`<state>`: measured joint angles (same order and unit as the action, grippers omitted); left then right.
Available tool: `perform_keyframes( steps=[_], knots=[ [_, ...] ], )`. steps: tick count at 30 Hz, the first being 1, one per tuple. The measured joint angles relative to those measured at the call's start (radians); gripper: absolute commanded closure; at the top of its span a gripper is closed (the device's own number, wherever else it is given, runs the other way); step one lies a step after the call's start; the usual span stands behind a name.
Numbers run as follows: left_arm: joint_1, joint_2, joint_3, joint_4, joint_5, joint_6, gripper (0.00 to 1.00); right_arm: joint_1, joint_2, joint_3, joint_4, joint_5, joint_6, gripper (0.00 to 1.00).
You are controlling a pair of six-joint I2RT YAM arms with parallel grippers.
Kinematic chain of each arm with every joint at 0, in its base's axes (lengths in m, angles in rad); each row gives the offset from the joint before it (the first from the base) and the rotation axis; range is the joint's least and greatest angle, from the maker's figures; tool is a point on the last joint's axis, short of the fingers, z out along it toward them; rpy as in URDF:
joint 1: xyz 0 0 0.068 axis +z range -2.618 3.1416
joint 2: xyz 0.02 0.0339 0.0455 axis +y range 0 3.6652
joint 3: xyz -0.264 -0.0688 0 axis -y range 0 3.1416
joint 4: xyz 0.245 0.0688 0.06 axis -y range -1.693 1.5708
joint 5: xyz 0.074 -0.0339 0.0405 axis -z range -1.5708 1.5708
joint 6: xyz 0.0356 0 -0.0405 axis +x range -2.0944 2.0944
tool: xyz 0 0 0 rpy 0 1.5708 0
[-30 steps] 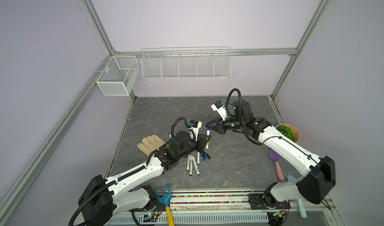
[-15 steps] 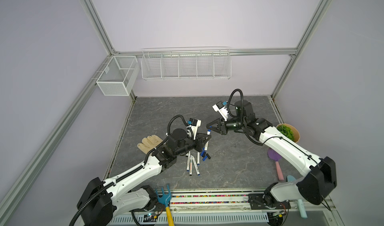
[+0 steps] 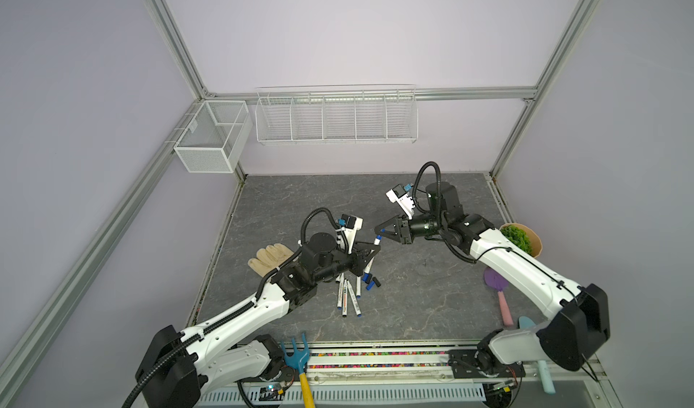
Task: Insert the pens into the pen caps
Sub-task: 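Open the right gripper and draw it back from the capped marker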
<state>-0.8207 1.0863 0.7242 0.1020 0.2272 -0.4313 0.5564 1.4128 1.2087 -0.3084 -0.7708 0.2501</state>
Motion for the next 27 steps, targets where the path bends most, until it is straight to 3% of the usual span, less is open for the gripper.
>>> perform_keyframes(
  steps=[11, 18, 21, 24, 27],
  knots=[
    [0.000, 0.018, 0.022, -0.060, -0.020, -0.002, 1.00, 0.040, 0.024, 0.032, -0.040, 0.071, -0.063, 0.87],
    [0.000, 0.025, 0.026, -0.038, -0.030, -0.011, 1.00, -0.008, 0.024, -0.007, 0.037, -0.003, 0.032, 0.83],
    [0.000, 0.025, 0.026, -0.021, -0.034, -0.026, 1.00, -0.021, 0.024, -0.010, 0.051, -0.022, 0.063, 0.74],
    [0.050, 0.023, 0.025, 0.018, -0.179, -0.082, 1.00, -0.031, 0.019, -0.020, -0.002, -0.084, 0.091, 0.51],
    [0.111, 0.027, 0.017, 0.056, -0.297, -0.135, 1.00, -0.035, 0.018, -0.023, -0.009, -0.129, 0.140, 0.40]
  ],
)
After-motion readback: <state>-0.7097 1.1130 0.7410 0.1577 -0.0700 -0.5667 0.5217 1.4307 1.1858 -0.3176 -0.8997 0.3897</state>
